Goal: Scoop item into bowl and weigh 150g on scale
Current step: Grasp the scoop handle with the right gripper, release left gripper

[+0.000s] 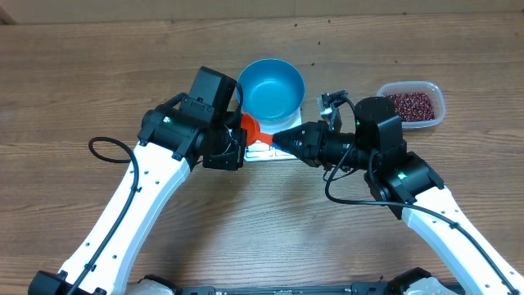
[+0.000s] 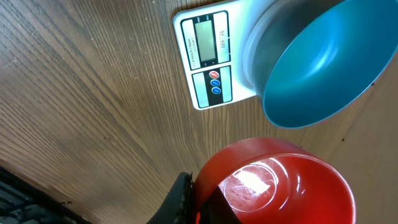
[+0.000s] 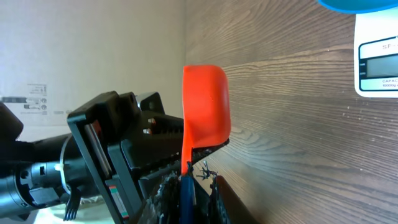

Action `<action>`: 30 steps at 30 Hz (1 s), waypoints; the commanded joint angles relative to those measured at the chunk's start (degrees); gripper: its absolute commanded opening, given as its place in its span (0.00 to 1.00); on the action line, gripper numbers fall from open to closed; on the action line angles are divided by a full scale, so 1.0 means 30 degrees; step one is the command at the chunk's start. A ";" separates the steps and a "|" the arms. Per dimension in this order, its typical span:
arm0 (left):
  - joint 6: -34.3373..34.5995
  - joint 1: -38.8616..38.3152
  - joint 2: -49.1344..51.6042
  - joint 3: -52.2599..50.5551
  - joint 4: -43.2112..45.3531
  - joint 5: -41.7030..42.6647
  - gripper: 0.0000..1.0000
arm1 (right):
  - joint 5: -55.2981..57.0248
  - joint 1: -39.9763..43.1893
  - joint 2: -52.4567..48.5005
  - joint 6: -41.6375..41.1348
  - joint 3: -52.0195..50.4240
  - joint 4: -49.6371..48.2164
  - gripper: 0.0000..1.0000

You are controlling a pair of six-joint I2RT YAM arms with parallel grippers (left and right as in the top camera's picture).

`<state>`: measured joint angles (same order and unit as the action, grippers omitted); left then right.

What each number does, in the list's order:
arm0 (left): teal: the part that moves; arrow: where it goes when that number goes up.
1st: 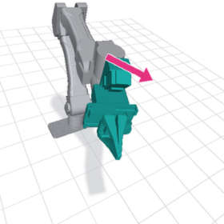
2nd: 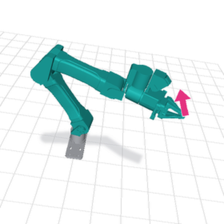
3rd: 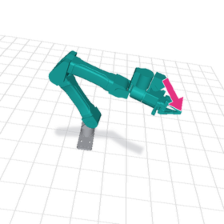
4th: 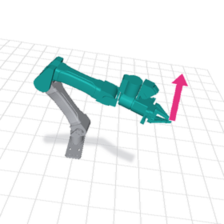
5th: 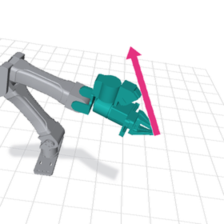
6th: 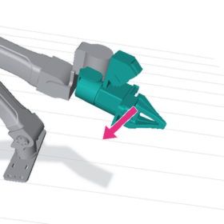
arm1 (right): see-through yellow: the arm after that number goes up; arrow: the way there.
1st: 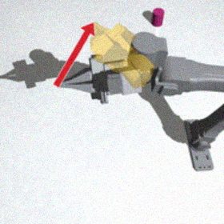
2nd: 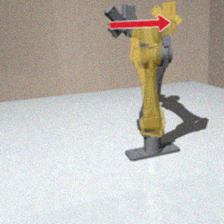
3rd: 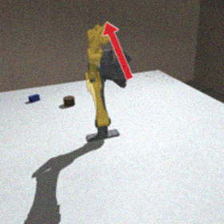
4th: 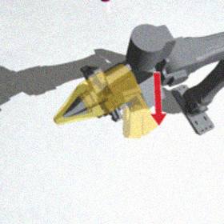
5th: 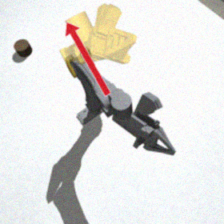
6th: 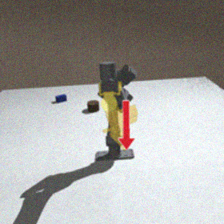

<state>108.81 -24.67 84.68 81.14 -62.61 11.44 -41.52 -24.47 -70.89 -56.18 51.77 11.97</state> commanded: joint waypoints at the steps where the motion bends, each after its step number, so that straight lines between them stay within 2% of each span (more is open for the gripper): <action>1: 0.0758 -0.0058 0.0109 0.0058 -0.0036 0.0138 0.04 | 0.0335 -0.0095 -0.0058 -0.0510 0.0248 -0.0109 0.18; 10: 0.0758 -0.0058 0.0109 0.0058 0.0015 0.0146 0.04 | 0.0342 -0.0095 -0.0058 -0.0780 0.0248 -0.0109 0.15; 15: 0.0743 -0.0058 0.0109 0.0058 0.0015 0.0146 0.11 | 0.0342 -0.0095 -0.0058 -0.0772 0.0248 -0.0102 0.12; 19: 0.0736 -0.0058 0.0109 0.0058 0.0007 0.0146 0.22 | 0.0350 -0.0095 -0.0058 -0.0772 0.0248 -0.0095 0.11; 24: 0.0729 -0.0036 0.0109 0.0058 0.0007 0.0066 0.47 | 0.0707 -0.0095 -0.0058 -0.0699 0.0248 0.0350 0.10; 27: 0.0503 -0.0036 0.0109 0.0058 -0.0058 -0.0838 0.50 | 0.0831 -0.0095 -0.0058 -0.0503 0.0248 0.0561 0.08; 30: -0.1486 -0.0036 0.0109 0.0058 -0.0080 -0.2055 0.52 | 0.0838 -0.0095 -0.0058 0.0270 0.0248 0.0619 0.08</action>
<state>109.73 -24.67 84.68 81.14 -62.61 9.87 -39.92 -24.47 -70.89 -57.71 51.75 13.80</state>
